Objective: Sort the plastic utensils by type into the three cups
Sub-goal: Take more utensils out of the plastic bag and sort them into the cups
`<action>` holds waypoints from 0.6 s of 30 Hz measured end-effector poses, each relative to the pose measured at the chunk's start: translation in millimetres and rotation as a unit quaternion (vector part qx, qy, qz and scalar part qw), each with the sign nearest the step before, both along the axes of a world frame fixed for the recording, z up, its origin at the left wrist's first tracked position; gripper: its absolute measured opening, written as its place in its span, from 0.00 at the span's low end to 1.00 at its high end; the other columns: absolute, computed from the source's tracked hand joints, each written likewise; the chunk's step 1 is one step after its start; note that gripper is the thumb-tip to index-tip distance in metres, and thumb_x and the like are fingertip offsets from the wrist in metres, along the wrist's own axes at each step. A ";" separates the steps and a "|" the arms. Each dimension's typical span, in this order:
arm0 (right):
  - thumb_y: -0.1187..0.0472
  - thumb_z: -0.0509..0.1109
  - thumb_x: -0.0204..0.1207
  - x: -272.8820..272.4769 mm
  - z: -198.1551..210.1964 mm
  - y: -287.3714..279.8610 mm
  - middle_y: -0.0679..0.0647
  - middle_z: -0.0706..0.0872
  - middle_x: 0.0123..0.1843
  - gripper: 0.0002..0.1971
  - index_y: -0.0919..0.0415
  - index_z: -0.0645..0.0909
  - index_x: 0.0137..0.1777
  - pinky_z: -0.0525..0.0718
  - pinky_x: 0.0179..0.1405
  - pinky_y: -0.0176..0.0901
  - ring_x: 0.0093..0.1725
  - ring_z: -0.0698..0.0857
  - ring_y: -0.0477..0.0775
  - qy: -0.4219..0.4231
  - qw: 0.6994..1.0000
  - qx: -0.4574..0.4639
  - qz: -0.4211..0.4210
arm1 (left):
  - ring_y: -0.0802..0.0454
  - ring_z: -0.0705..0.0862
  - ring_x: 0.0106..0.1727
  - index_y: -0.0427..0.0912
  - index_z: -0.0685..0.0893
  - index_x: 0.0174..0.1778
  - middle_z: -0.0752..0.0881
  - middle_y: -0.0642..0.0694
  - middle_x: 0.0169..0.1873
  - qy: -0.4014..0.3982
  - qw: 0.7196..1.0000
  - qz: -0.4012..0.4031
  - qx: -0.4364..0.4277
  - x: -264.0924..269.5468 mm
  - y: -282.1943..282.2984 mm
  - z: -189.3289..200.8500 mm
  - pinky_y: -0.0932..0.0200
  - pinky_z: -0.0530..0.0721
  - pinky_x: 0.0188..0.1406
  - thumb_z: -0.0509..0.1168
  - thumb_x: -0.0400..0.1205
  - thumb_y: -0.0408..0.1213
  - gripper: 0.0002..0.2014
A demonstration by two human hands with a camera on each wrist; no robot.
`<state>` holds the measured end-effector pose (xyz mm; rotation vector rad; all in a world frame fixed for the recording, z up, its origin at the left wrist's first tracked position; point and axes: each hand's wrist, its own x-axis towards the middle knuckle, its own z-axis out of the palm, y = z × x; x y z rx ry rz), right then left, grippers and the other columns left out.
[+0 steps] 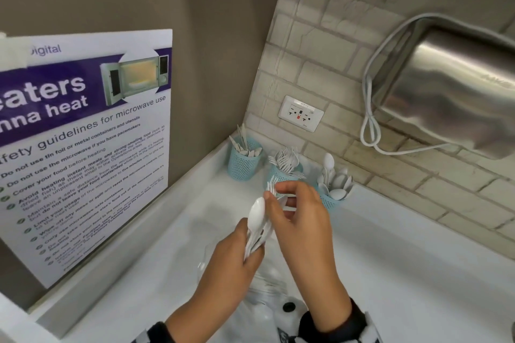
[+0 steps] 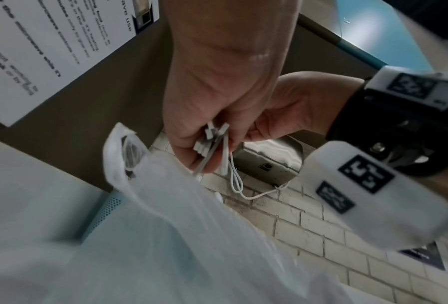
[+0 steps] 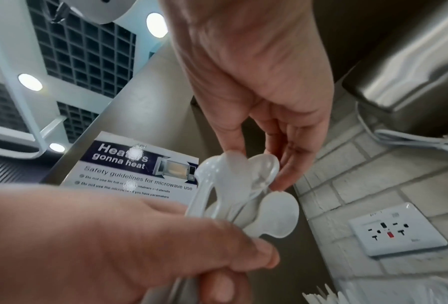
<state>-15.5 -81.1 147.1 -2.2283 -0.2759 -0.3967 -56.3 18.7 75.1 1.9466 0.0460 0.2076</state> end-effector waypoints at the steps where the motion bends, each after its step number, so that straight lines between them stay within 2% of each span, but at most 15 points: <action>1: 0.49 0.72 0.75 0.6 1.0 -0.7 0.41 0.83 0.50 0.07 0.47 0.80 0.50 0.85 0.46 0.41 0.44 0.83 0.38 0.011 1.000 -0.009 -0.001 | 0.60 0.83 0.47 0.57 0.69 0.64 0.83 0.56 0.47 -0.002 1.000 0.005 0.003 -0.8 0.2 -0.2 0.76 0.76 0.41 0.62 0.84 0.43 0.15; 3: 0.48 0.74 0.73 1.4 2.3 -1.5 0.41 0.84 0.48 0.09 0.48 0.81 0.49 0.84 0.47 0.41 0.43 0.84 0.40 0.025 0.999 -0.033 0.001 | 0.59 0.83 0.48 0.56 0.69 0.67 0.83 0.56 0.48 0.003 1.000 0.008 0.008 -1.6 0.4 -0.6 0.77 0.76 0.40 0.62 0.83 0.44 0.16; 6: 0.53 0.74 0.71 3.9 4.9 -4.9 0.41 0.86 0.45 0.11 0.50 0.83 0.52 0.82 0.47 0.39 0.43 0.84 0.40 0.055 0.997 -0.057 -0.004 | 0.60 0.83 0.49 0.54 0.70 0.68 0.84 0.56 0.48 0.004 1.000 0.004 0.015 -2.1 0.1 -1.5 0.75 0.76 0.42 0.61 0.83 0.44 0.17; 10: 0.59 0.73 0.69 8.4 8.3 -11.6 0.39 0.86 0.37 0.10 0.47 0.85 0.50 0.78 0.40 0.27 0.40 0.83 0.36 0.088 0.996 -0.032 0.003 | 0.59 0.83 0.47 0.54 0.69 0.67 0.84 0.55 0.46 0.014 1.000 -0.009 0.010 -2.1 -1.5 -1.2 0.72 0.78 0.42 0.61 0.84 0.45 0.16; 13: 0.62 0.71 0.73 13.7 9.1 -16.4 0.41 0.88 0.37 0.08 0.48 0.88 0.45 0.81 0.40 0.30 0.39 0.86 0.38 0.064 0.998 0.011 0.006 | 0.56 0.84 0.49 0.51 0.71 0.65 0.85 0.50 0.50 0.025 0.999 -0.037 -0.015 -0.7 -1.4 -1.8 0.58 0.82 0.49 0.61 0.83 0.46 0.15; 14: 0.62 0.71 0.75 16.0 9.7 -18.0 0.41 0.89 0.37 0.07 0.48 0.88 0.44 0.80 0.40 0.30 0.39 0.86 0.37 0.053 0.998 0.036 0.006 | 0.56 0.84 0.47 0.50 0.73 0.63 0.86 0.50 0.48 0.029 0.998 -0.050 -0.026 -0.9 -1.4 -2.0 0.58 0.81 0.48 0.61 0.84 0.46 0.13; 16: 0.61 0.69 0.80 20.1 12.4 -19.8 0.41 0.89 0.37 0.08 0.48 0.86 0.43 0.79 0.41 0.29 0.39 0.85 0.35 0.031 0.992 0.120 0.016 | 0.62 0.81 0.36 0.51 0.76 0.52 0.84 0.57 0.35 0.031 0.995 -0.069 -0.063 -2.4 -1.6 -2.0 0.64 0.78 0.36 0.60 0.84 0.46 0.05; 17: 0.61 0.67 0.81 21.8 14.9 -20.0 0.42 0.89 0.39 0.08 0.49 0.85 0.44 0.80 0.44 0.30 0.41 0.86 0.37 0.023 0.984 0.177 0.026 | 0.63 0.78 0.30 0.54 0.76 0.45 0.81 0.60 0.27 0.035 0.993 -0.079 -0.083 -3.5 -1.9 -1.5 0.67 0.74 0.32 0.60 0.84 0.45 0.03; 18: 0.61 0.65 0.83 23.5 18.8 -20.0 0.44 0.90 0.42 0.08 0.51 0.84 0.45 0.81 0.47 0.34 0.45 0.87 0.41 0.018 0.971 0.237 0.037 | 0.62 0.74 0.26 0.54 0.74 0.40 0.77 0.60 0.23 0.042 0.990 -0.090 -0.101 -4.2 -2.1 -1.7 0.67 0.72 0.32 0.60 0.84 0.46 0.07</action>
